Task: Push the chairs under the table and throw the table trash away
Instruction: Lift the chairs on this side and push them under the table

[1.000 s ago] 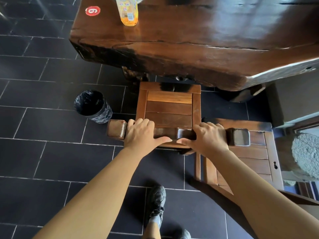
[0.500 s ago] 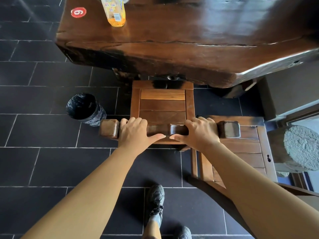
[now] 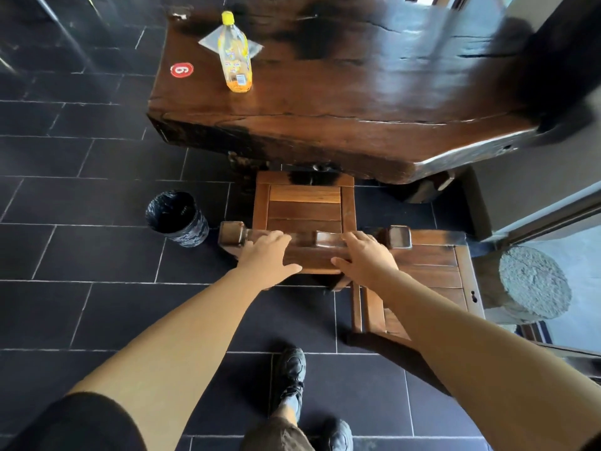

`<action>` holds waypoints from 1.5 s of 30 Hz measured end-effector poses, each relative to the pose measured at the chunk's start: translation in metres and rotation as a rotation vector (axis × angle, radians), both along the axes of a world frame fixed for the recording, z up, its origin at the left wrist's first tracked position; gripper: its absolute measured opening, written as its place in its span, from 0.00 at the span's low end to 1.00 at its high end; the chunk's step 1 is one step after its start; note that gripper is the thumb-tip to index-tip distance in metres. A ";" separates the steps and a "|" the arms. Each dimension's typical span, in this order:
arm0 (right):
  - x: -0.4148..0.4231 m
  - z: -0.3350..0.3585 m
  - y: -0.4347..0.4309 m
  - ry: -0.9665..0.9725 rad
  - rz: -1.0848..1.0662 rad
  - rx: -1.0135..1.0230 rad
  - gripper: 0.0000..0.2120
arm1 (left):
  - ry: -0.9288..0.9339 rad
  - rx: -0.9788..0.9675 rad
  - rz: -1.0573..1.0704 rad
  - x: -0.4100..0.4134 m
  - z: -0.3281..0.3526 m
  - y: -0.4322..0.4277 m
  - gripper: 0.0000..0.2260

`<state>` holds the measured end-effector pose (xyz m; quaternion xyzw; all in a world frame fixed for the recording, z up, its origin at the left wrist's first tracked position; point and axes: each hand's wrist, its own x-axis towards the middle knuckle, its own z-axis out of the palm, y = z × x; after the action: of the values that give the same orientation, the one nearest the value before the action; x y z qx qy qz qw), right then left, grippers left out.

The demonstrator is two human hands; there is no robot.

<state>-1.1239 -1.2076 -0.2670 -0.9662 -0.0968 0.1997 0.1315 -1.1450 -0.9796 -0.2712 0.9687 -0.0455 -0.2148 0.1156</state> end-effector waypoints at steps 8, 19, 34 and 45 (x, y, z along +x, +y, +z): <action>-0.042 0.055 -0.022 -0.031 0.036 -0.028 0.28 | 0.007 -0.002 -0.099 -0.041 0.054 -0.019 0.25; -0.076 0.065 -0.073 -0.032 -0.075 0.069 0.26 | 0.001 -0.212 -0.122 -0.044 0.073 -0.102 0.27; -0.104 0.070 -0.316 0.019 -0.017 0.091 0.31 | -0.038 -0.235 0.057 -0.089 0.071 -0.326 0.23; -0.140 0.035 -0.431 0.029 0.142 0.038 0.32 | -0.035 -0.184 0.157 -0.136 0.054 -0.425 0.24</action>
<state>-1.2642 -1.6390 -0.2317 -0.9513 -0.1668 0.2204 0.1368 -1.2806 -1.4045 -0.2175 0.9582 0.0090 -0.1832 0.2194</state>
